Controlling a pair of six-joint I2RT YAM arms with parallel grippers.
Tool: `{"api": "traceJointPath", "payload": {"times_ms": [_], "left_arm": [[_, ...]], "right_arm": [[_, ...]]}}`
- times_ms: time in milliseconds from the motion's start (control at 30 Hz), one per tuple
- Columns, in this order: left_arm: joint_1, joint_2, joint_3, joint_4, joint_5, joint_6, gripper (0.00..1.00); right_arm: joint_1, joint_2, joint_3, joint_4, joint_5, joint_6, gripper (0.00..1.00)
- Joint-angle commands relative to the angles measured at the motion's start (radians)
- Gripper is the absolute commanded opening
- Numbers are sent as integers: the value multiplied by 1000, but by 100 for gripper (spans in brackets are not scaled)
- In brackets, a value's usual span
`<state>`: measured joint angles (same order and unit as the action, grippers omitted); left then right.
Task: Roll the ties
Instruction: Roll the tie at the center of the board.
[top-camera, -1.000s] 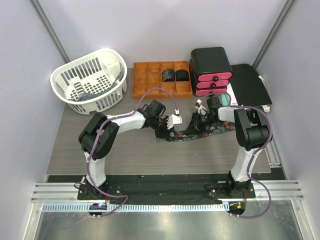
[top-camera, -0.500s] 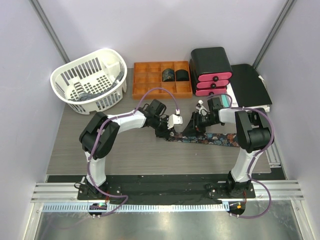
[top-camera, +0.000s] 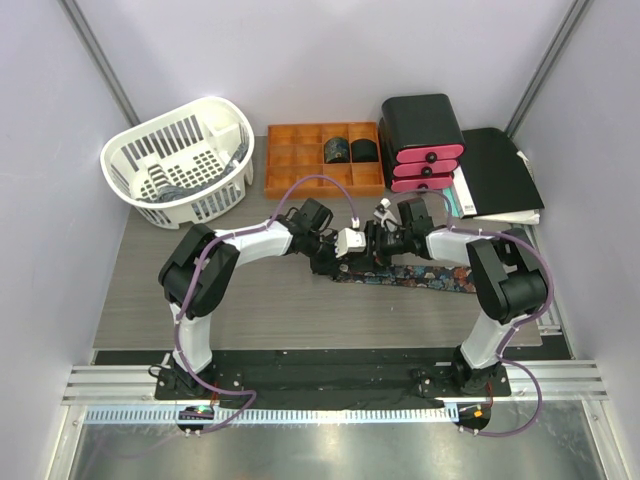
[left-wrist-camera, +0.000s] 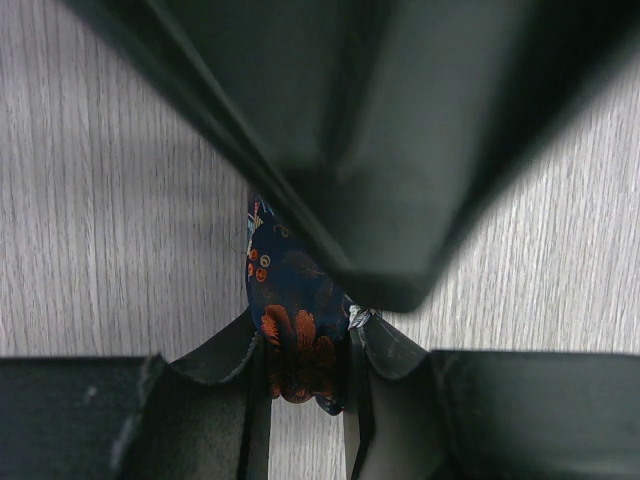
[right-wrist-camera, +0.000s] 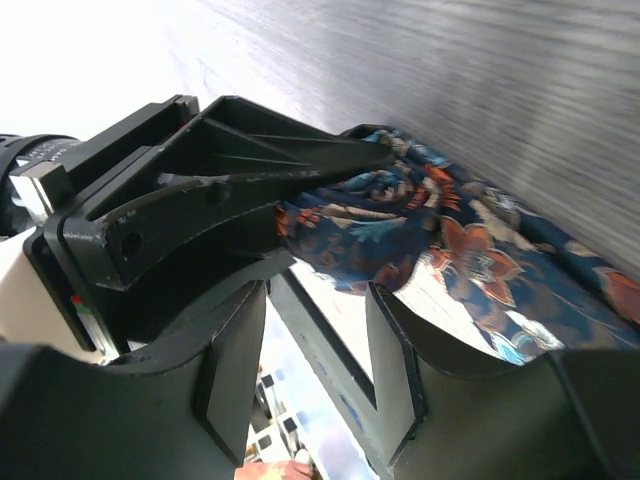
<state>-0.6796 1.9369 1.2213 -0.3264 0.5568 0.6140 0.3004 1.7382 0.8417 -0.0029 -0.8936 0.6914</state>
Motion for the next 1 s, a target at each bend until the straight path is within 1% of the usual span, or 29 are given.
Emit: {"api": "traceJointPath", "payload": {"times_ms": [0,67,100,133,167,333,367,433,500,533,633,700,900,967], "left_arm": [[3,42,-3,-36,-75,-11,20],[3,39,-3,-37,-74,-11,20],[3,37,-5,-34,-75,-13,20],[3,37,-6,-34,-75,-14,20],[3,36,-6,-33,-75,-14,21],[5,25,-20,-26,-69,-13,21],[5,25,-20,-25,-69,-14,21],[3,27,-22,-25,-67,-13,21],[3,27,-22,-23,-66,-13,21],[3,27,-22,-25,-67,-16,21],[3,25,-25,-20,-67,-16,21],[3,25,-26,-19,-66,-17,21],[3,25,-26,-17,-66,-19,22],[3,25,-28,-17,-64,-17,22]], "right_arm": [[22,14,3,99,12,45,50],[26,27,3,89,19,24,42],[26,41,3,75,33,13,37],[26,46,8,58,38,-1,24],[25,52,8,32,41,-13,19],[20,67,0,-37,81,-73,3],[14,67,0,-40,81,-75,2],[8,61,0,-40,79,-76,2],[0,44,8,-43,76,-75,7],[-3,40,13,-45,73,-75,17],[-4,29,31,-58,77,-81,37],[-3,37,45,-60,91,-89,43],[15,67,48,-3,84,-41,43],[20,63,43,46,79,-17,43]]}}
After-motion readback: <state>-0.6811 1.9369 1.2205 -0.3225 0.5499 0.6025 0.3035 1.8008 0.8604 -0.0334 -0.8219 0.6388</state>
